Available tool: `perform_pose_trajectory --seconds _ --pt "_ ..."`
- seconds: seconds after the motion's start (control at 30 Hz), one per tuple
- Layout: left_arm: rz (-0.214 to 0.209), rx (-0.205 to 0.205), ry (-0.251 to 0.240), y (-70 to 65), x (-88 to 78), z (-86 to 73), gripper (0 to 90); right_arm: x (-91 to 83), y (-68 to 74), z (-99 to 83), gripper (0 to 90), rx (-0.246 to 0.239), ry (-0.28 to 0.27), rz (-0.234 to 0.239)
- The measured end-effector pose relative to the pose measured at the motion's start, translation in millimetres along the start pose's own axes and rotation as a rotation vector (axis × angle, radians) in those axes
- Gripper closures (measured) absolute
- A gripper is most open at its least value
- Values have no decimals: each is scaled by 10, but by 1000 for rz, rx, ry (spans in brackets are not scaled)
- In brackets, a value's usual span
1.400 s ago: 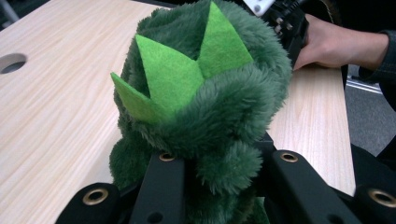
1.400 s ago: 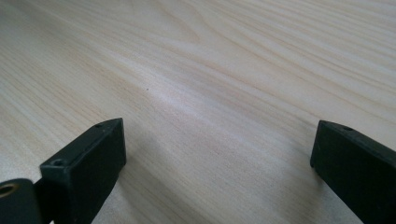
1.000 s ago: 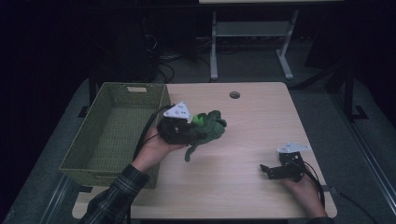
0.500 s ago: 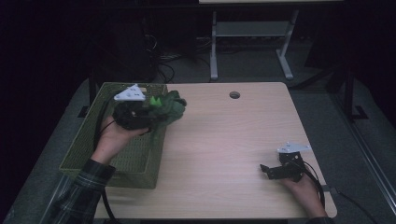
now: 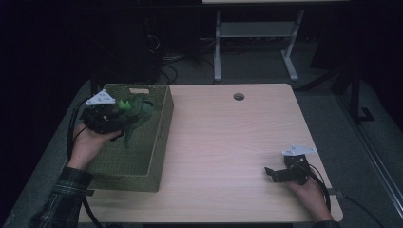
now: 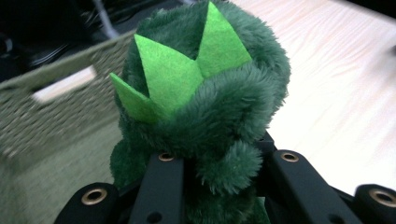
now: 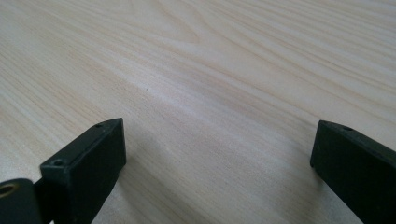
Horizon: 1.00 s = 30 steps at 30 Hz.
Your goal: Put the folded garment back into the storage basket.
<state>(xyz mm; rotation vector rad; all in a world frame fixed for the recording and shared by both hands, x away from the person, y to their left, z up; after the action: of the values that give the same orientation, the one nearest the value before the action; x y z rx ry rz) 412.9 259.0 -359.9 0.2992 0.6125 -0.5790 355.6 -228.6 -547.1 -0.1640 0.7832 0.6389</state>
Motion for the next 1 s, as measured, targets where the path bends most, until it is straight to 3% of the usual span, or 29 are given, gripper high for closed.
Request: perform_pose_trajectory --seconds 0.33,0.63,0.83,1.0 --pt "38 -53 71 191 313 -438 726 0 0 0 33 0 0 0" --pt "38 -74 161 213 540 -753 707 0 0 0 33 0 0 0" --pt "35 -40 191 180 579 -788 651 0 0 -1 33 -1 0 0" --pt "16 -27 206 118 587 -813 511 0 -1 0 33 -2 0 0"
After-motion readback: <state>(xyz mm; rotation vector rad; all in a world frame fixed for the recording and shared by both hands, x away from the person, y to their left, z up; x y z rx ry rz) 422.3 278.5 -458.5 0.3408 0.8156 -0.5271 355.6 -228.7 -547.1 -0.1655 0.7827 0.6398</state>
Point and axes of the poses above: each handheld gripper's, and its own axes: x roughly forward along the jaws, z roughly out of its top, y roughly to its left, the point moved 9 cm from there along x, roughly forward along the jaws, and after that the axes turned 5 degrees about z, right-handed, at the moved point
